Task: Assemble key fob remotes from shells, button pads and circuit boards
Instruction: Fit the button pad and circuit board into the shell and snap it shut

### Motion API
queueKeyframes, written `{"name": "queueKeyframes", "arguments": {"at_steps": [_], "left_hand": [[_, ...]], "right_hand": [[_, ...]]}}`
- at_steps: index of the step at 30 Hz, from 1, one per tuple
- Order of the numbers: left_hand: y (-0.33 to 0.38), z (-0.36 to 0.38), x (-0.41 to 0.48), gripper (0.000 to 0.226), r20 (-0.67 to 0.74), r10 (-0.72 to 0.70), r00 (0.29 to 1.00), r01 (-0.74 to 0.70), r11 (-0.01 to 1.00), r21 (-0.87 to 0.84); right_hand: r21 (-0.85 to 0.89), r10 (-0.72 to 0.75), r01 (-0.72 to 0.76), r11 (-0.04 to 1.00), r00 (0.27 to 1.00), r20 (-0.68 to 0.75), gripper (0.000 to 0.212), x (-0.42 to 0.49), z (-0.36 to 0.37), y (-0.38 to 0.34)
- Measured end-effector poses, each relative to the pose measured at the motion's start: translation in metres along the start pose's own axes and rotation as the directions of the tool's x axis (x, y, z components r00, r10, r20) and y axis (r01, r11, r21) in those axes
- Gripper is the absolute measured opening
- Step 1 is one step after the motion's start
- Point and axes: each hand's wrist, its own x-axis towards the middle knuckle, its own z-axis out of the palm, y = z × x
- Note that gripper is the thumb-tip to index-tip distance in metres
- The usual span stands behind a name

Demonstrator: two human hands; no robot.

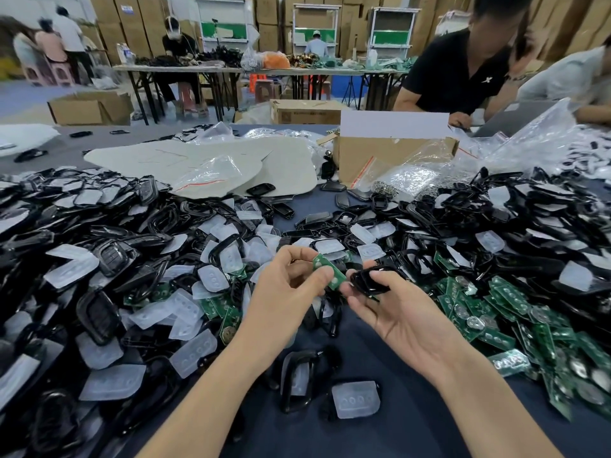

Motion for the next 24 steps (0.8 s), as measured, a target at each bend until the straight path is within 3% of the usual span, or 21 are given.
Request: {"name": "queueKeyframes", "arguments": {"at_steps": [7, 11, 24], "left_hand": [[0.003, -0.002, -0.001, 0.02, -0.03, -0.001, 1.0, 0.0, 0.999, -0.037], [0.001, -0.001, 0.0, 0.017, -0.047, 0.023, 0.999, -0.023, 1.0, 0.004], [-0.011, 0.005, -0.001, 0.018, -0.028, 0.064, 0.998, -0.06, 0.988, 0.142]], "right_hand": [[-0.263, -0.01, -0.009, 0.965, 0.997, -0.071, 0.018, 0.004, -0.005, 0.006], [-0.476, -0.078, 0.07, 0.877, 0.997, 0.004, 0.017, 0.007, -0.009, 0.017], [-0.518, -0.103, 0.175, 0.837, 0.981, 0.165, 0.023, 0.006, -0.006, 0.024]]}}
